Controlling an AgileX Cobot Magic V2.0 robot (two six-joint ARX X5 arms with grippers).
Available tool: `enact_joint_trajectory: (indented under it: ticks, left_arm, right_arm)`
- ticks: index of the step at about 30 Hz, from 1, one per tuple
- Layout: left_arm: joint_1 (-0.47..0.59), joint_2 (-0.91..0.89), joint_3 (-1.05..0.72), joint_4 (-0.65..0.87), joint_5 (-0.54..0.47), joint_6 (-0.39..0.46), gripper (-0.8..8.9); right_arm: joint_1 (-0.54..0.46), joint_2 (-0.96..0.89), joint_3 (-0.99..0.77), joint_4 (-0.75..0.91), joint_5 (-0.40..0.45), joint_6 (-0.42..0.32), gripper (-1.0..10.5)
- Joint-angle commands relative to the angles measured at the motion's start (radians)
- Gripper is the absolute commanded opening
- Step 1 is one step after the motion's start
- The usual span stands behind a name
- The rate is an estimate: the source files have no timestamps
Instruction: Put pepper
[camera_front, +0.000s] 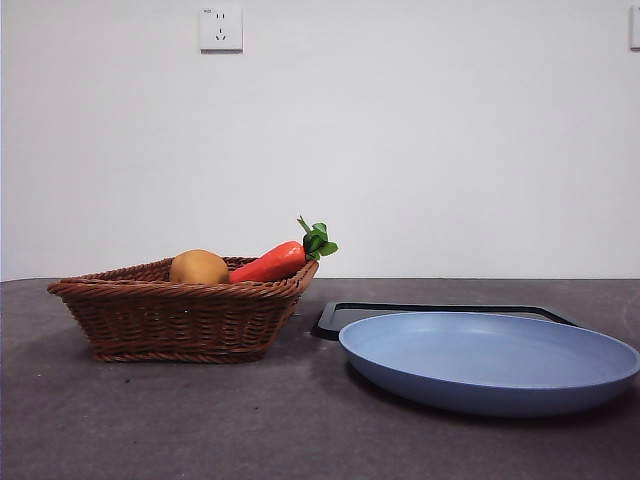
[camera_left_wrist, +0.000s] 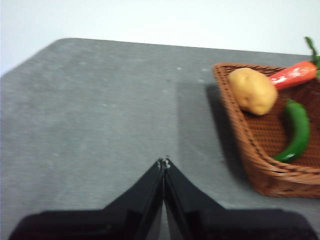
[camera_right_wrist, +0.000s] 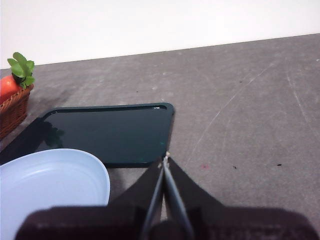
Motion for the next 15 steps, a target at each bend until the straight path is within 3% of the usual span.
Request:
enact_joint_trajectory:
  ticks: [1,6,9,15]
  left_arm:
    - [0.003,-0.002,-0.005,-0.003,0.05,-0.058,0.08]
    - [0.003,-0.002,-0.005,0.015,0.157,-0.091,0.08]
    - [0.003,-0.002,-0.005,0.044,0.216,-0.137,0.08]
    - [0.003,-0.002,0.014,0.109,0.313,-0.301,0.06]
  right_arm:
    - [0.001,-0.004,-0.007,0.007,-0.002,0.043,0.1]
    - [0.001,-0.004,-0.007,0.011,-0.005,0.238,0.1]
    - [0.001,-0.004,-0.007,0.01,-0.011,0.274,0.1]
    - [0.001,-0.001,0.023,0.009,-0.111,0.371,0.1]
